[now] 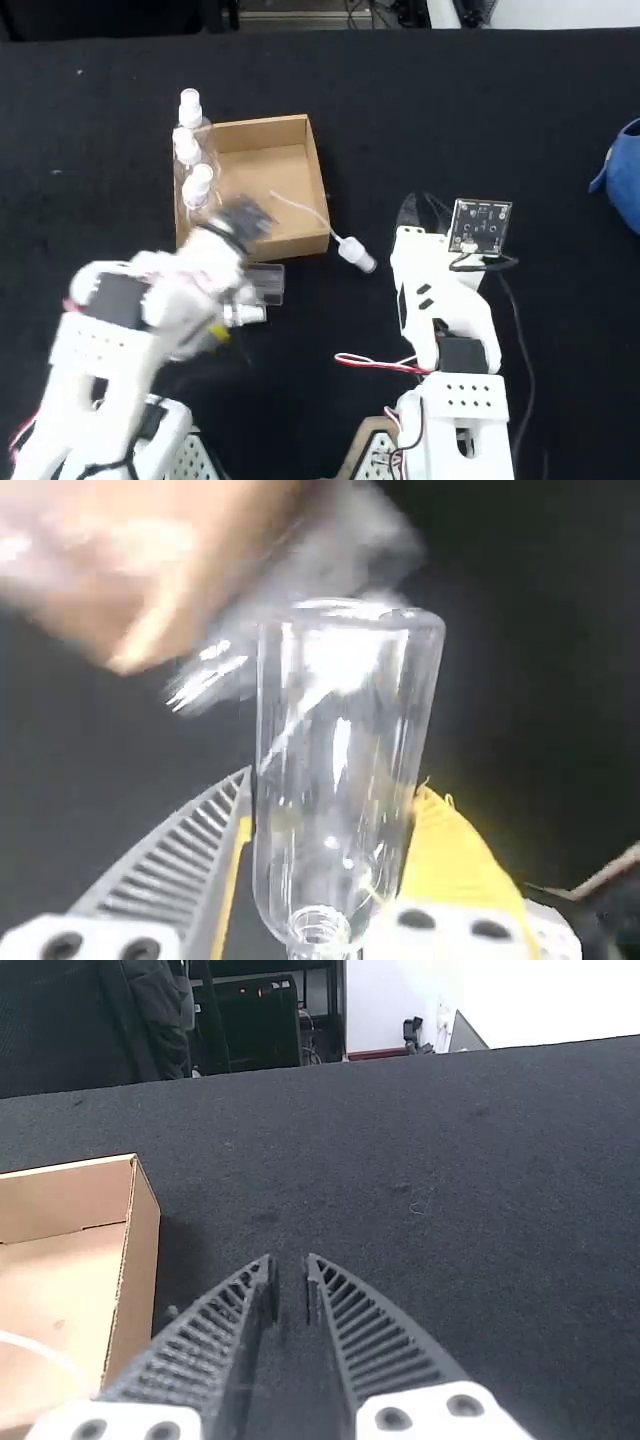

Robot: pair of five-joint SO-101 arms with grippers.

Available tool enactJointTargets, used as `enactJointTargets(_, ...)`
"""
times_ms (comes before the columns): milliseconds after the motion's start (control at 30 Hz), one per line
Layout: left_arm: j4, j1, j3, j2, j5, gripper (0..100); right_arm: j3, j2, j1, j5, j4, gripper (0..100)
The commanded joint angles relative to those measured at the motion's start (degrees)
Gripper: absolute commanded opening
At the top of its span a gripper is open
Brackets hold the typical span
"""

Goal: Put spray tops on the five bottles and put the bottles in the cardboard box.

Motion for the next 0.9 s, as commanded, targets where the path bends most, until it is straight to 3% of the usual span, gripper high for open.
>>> enactJointTargets(0, 3.3, -18.9, -6.5, -1.3, -1.0, 3, -3.5, -1.5, 0.9, 0.1, -1.7, 3.2)
enactJointTargets(233, 1.8, -40.3, -5.9, -0.7, 2.7, 3, -3.4, -1.5, 0.9, 0.0, -1.7, 3.2)
enactJointTargets(433, -9.7, -52.3, 0.2, -0.7, 11.3, 3, -3.4, -1.3, 0.8, 0.0, -1.7, 3.2)
enactJointTargets(600, -20.9, -55.5, 10.2, 1.4, 20.5, 3, -3.4, -1.1, 0.8, 0.0, -1.7, 3.2)
enactJointTargets(700, -26.0, -55.5, 12.9, 6.8, 25.6, 9, -3.2, -1.0, 0.6, 0.0, -1.6, 3.2)
enactJointTargets(867, -23.7, -55.9, 6.8, 16.2, 34.1, 25, -2.8, -1.5, -1.4, 0.1, -1.6, 3.2)
